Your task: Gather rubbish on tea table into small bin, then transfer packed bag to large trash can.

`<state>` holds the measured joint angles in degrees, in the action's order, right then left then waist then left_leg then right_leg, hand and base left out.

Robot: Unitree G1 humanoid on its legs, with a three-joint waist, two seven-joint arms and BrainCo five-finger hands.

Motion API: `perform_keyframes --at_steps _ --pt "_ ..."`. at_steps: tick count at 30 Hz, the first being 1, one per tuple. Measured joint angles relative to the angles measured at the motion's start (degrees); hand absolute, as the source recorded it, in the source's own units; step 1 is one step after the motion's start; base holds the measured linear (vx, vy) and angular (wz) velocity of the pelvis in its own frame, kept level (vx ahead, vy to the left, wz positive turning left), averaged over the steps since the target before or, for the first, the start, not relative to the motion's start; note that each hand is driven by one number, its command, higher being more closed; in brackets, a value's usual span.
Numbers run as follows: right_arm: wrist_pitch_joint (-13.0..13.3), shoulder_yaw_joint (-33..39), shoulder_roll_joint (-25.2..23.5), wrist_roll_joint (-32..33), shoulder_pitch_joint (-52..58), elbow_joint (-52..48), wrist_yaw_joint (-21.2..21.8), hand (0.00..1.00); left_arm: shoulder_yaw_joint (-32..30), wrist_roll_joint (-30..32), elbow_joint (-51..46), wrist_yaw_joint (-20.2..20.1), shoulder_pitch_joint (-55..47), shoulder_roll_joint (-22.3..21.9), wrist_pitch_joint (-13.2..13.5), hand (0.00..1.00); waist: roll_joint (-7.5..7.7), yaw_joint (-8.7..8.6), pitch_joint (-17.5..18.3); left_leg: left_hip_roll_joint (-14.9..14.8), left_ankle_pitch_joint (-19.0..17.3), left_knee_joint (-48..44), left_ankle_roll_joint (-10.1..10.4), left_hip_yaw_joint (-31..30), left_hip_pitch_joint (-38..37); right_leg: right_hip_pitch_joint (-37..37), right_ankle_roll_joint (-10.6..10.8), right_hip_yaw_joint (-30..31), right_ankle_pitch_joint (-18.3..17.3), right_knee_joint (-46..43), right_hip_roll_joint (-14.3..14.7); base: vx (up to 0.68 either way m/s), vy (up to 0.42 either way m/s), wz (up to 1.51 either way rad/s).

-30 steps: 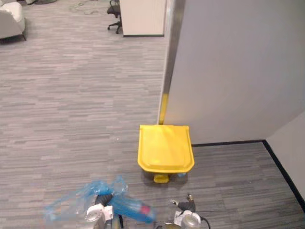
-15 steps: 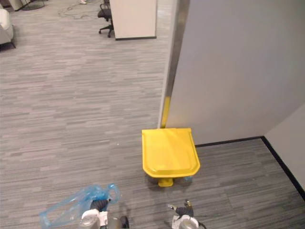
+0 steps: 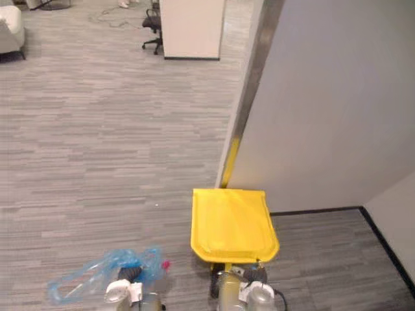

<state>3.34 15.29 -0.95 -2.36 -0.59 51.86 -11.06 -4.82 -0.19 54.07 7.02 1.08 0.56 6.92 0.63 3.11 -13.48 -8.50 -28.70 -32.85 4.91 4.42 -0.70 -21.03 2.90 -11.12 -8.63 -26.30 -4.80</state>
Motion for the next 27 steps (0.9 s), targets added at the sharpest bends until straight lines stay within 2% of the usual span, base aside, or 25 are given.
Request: perform_keyframes --at_steps 1,3,4,7,9,14,17,19,21,23,24,25,26,27 --pt "0.0 1.1 -0.08 -0.02 0.55 -0.75 0.01 0.0 0.72 0.11 0.08 -0.28 0.39 -0.02 -0.03 1.0 -0.05 -0.01 -0.47 -0.91 -0.99 0.0 0.69 -2.78 -1.12 -0.07 -0.26 -1.55 -4.41 -4.79 -0.08 0.25 -0.176 0.45" --pt "-0.03 1.49 -0.53 -0.01 0.83 -1.05 0.04 0.0 1.07 0.13 0.08 -0.67 0.83 -0.1 -0.01 1.0 -0.17 0.05 -0.56 -2.03 -1.25 0.05 1.02 -5.54 -1.02 -0.05 -0.93 -3.95 -6.78 -6.45 0.25 0.22 -0.167 0.42" --pt "-0.02 1.48 -0.44 0.0 0.72 -1.37 0.1 0.0 0.77 0.14 0.08 -0.71 1.46 -0.34 0.0 1.0 -0.6 0.13 -0.67 -2.91 -0.99 0.14 1.38 -7.48 -0.04 -0.17 -1.25 -5.29 -6.79 -5.32 1.39 0.19 -0.172 0.25" --pt "-0.02 1.36 -0.71 0.08 0.42 -1.75 0.22 0.0 0.14 0.13 0.0 -0.71 1.99 -0.33 0.0 1.0 -0.98 0.34 -0.75 -4.52 -0.37 -1.21 1.86 -8.7 2.86 -1.08 -2.88 -6.15 -5.27 -3.26 3.58 0.07 -0.098 -0.03" --pt "0.02 -0.13 -0.56 0.13 0.18 -2.24 0.26 0.0 -0.31 0.11 -0.07 -0.71 2.46 -0.2 -0.01 1.0 -1.0 0.19 -0.81 -5.12 -0.36 -1.87 1.87 -8.83 5.26 -2.44 -3.67 -6.76 -4.05 -2.14 3.93 -0.02 -0.072 0.04" --pt "0.08 -10.5 -0.37 0.22 -3.48 -4.04 0.1 0.0 -0.26 0.06 -2.94 -0.67 2.83 0.65 0.04 1.0 -0.83 1.07 -1.25 -4.62 -0.38 -4.5 2.6 -11.63 13.41 -7.3 -2.7 -8.14 -2.22 -0.81 3.56 -0.11 -0.041 0.23" --pt "0.16 -16.76 -0.66 0.26 -10.0 -8.57 0.03 0.0 -0.26 0.01 -5.94 0.11 4.21 1.68 0.12 1.0 -0.48 3.26 -2.87 -4.67 -0.34 -4.17 2.58 -14.42 17.54 -9.88 -0.61 -8.91 -0.77 1.49 4.13 -0.14 -0.112 0.23" --pt "0.41 -17.7 1.0 0.85 -19.53 -10.43 -0.17 0.0 0.35 -0.36 -8.49 1.07 5.19 2.41 0.66 1.0 0.47 4.91 -4.57 -4.24 0.45 -2.12 2.83 -16.22 18.94 -10.73 -0.94 -8.99 0.82 4.42 5.32 -0.14 -0.191 0.17" --pt "1.01 -17.7 3.37 2.03 -25.59 -11.12 -0.48 0.0 1.41 -1.57 -9.2 1.96 4.86 2.9 1.53 1.0 0.7 5.66 -5.01 -4.34 1.03 -2.06 2.86 -17.35 19.67 -11.12 -1.1 -9.31 1.4 5.81 6.28 -0.1 -0.181 -0.1" --pt "1.22 -17.54 6.55 3.62 -31.49 -12.82 -1.08 0.0 2.52 -2.85 -10.03 2.91 4.77 2.72 2.14 1.0 0.83 6.67 -5.67 -5.99 1.37 -0.62 2.44 -18.14 19.88 -11.17 -0.38 -9.7 1.59 7.1 7.9 -0.08 -0.17 -0.18" --pt "1.28 -17.28 7.64 4.13 -33.19 -13.0 -1.42 0.0 3.1 -3.4 -10.17 2.9 5.16 2.87 2.56 1.0 0.44 6.97 -6.31 -7.0 1.41 0.25 2.97 -17.66 20.33 -13.54 -3.14 -8.26 1.71 2.05 7.89 -0.03 -0.221 0.39" --pt "1.28 -16.89 9.37 5.1 -34.91 -12.89 -1.59 0.0 3.33 -3.82 -10.42 2.88 5.96 3.29 2.85 1.0 2.35 5.2 -6.95 -5.62 2.68 0.38 5.1 -18.34 20.43 -14.65 -5.36 -0.01 -0.36 -4.84 7.74 -0.01 -0.264 0.62" --pt "1.26 -16.58 10.75 5.97 -36.65 -12.57 -1.69 0.0 3.54 -4.56 -11.09 3.06 6.36 3.17 3.06 1.0 2.71 5.59 -7.71 -6.05 3.32 -1.46 7.41 -18.55 21.18 -14.26 -5.58 -0.58 -0.72 -2.81 8.44 0.01 -0.167 0.56" --pt "1.26 -16.33 11.05 6.97 -37.61 -12.56 -1.92 0.0 3.64 -4.73 -11.13 3.03 6.14 3.2 3.28 1.0 2.7 5.81 -7.71 -5.63 3.32 -3.48 7.4 -17.87 22.02 -14.06 -4.87 -1.34 0.13 -0.81 8.79 -0.01 -0.079 0.03"
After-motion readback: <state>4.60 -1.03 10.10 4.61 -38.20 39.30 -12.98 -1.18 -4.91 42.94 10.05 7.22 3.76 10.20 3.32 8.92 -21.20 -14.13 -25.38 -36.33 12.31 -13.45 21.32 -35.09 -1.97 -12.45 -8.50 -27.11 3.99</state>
